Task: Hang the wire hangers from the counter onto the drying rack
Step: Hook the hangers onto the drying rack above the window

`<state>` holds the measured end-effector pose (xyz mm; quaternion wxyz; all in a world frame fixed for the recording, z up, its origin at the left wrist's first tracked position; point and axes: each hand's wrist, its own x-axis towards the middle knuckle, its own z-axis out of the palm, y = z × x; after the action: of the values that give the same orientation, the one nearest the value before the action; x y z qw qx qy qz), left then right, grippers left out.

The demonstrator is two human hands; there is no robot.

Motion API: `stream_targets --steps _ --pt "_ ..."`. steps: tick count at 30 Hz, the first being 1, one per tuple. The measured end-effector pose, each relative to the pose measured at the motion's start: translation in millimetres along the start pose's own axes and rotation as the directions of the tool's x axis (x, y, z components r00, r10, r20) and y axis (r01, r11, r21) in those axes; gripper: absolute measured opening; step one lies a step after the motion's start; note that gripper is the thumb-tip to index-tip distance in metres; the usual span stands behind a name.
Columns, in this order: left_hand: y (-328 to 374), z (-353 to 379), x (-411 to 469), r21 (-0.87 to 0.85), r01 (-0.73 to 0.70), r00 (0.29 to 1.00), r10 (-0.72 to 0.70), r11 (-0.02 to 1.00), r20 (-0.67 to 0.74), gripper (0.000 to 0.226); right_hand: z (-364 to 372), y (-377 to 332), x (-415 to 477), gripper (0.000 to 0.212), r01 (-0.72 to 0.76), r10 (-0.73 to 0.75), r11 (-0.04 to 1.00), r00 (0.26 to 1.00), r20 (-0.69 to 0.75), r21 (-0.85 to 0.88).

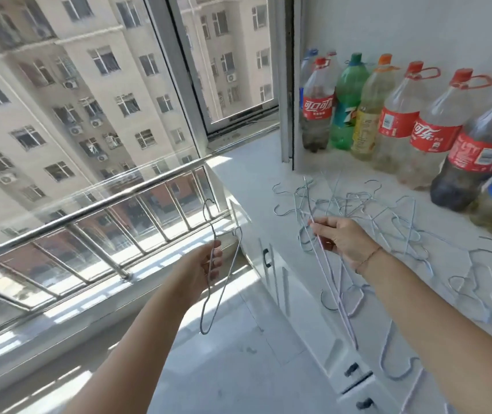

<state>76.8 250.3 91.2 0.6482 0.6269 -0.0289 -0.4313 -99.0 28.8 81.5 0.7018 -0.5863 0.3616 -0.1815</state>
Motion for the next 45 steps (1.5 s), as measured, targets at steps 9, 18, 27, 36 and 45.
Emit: stream_targets --steps 9,18,27,36,45 --pt "12 -142 -120 -0.143 -0.168 0.979 0.147 0.975 -0.145 0.017 172 -19 -86 0.013 0.079 -0.083 0.997 0.941 0.328 0.025" --pt "-10 -322 -306 -0.13 -0.349 0.898 0.292 0.928 -0.33 0.02 382 -12 -226 0.017 0.067 -0.105 0.994 0.767 0.633 0.084" --pt "-24 -475 -491 -0.072 -0.487 0.716 0.351 0.871 -0.603 0.019 580 3 -376 0.015 -0.036 -0.074 0.993 0.532 0.844 0.11" --pt "0 -600 -582 -0.025 -0.594 0.535 0.372 0.804 -0.759 0.021 751 -11 -470 0.017 -0.019 -0.101 0.993 0.303 0.948 0.113" --pt "82 -732 -601 0.022 -0.685 0.454 0.45 0.728 -0.769 0.023 915 -43 -492 0.019 0.016 -0.177 0.984 0.179 0.968 0.178"
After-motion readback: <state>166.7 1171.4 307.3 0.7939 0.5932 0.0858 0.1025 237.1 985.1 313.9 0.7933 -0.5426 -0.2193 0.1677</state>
